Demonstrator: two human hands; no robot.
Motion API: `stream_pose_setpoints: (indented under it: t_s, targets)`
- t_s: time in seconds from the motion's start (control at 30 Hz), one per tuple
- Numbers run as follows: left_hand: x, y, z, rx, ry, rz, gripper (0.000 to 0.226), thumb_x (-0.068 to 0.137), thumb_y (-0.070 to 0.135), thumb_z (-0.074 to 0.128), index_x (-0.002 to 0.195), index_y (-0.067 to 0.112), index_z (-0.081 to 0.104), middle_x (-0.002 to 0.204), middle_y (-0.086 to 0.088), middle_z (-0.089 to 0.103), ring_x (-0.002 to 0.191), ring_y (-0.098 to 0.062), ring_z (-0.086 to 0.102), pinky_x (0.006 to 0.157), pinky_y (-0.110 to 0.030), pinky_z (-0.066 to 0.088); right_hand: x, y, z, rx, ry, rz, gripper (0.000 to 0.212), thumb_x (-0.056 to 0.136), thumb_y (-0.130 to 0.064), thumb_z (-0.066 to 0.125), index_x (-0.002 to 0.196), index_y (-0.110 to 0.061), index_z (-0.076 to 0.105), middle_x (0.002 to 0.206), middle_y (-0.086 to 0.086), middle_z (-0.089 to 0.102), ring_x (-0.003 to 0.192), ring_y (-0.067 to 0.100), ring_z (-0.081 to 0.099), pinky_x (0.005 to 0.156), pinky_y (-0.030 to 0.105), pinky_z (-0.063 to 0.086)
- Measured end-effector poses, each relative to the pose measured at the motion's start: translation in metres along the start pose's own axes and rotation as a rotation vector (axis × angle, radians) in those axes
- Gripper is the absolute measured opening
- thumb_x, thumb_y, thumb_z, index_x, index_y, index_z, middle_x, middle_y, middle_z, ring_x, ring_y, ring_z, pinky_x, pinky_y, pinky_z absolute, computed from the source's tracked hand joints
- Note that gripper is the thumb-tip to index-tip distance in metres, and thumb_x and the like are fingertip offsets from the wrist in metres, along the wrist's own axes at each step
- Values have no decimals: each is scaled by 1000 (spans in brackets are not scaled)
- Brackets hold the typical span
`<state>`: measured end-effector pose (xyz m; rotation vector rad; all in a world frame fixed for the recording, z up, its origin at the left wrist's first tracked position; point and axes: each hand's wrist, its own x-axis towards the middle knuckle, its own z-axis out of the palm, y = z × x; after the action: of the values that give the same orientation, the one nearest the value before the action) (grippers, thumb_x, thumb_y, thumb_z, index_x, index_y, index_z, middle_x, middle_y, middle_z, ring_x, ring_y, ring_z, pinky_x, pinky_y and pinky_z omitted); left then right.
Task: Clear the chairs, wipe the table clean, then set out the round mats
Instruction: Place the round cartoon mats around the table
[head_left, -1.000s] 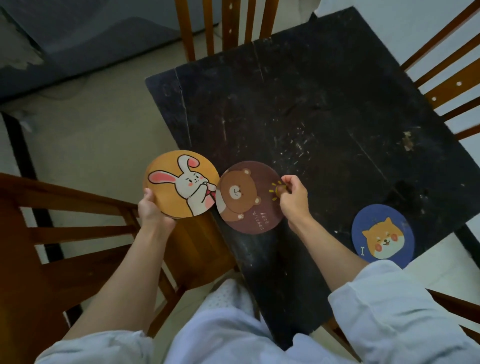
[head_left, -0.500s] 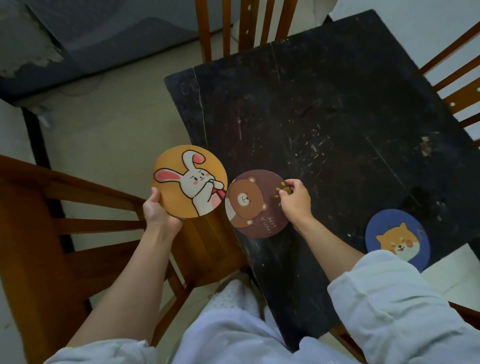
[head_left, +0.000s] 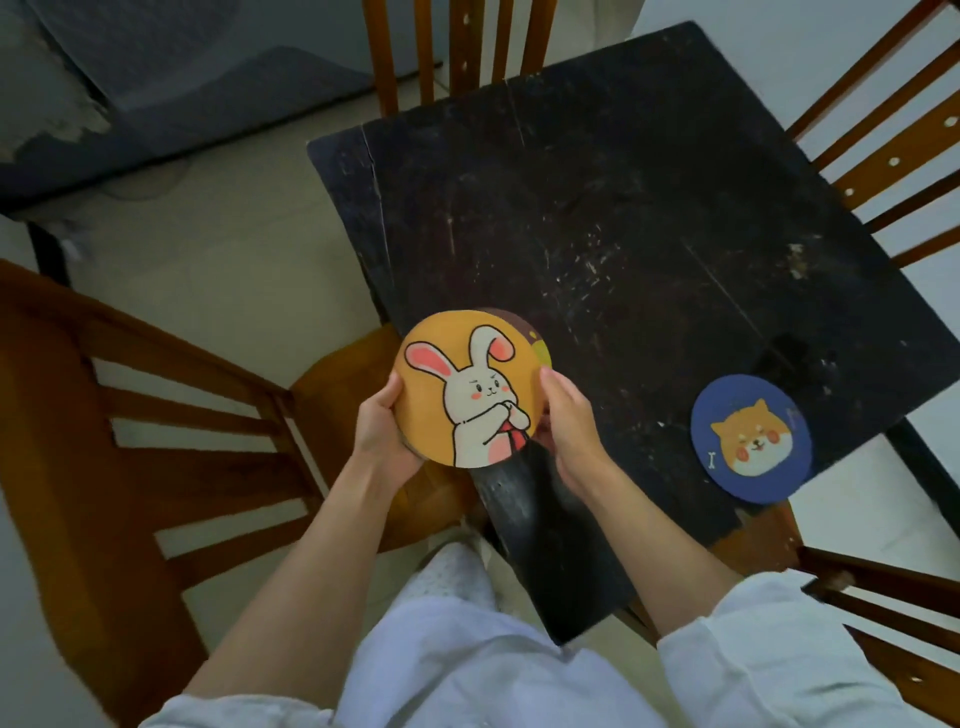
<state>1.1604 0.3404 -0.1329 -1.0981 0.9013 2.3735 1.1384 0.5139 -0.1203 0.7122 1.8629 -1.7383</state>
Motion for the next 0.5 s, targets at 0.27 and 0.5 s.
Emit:
stream_pose_setpoints:
  t_s: [0.27, 0.5]
  targets:
    - [-56, -93, -43, 140, 87, -43, 37, 100, 39, 24, 126, 26, 47, 108, -7, 62, 98, -29, 59, 73, -41, 49, -67, 73, -21, -213, 68, -116, 17, 91, -20, 49, 106, -17, 54, 105, 4, 64, 96, 19, 62, 83, 41, 55]
    - [-125, -173, -152, 154, 231, 25, 42, 90, 32, 47, 127, 13, 52, 117, -12, 66, 101, -29, 64, 75, -40, 56, -137, 172, 8, -522, -148, -73, 32, 100, -23, 29, 116, -8, 52, 105, 5, 59, 97, 18, 56, 80, 30, 47]
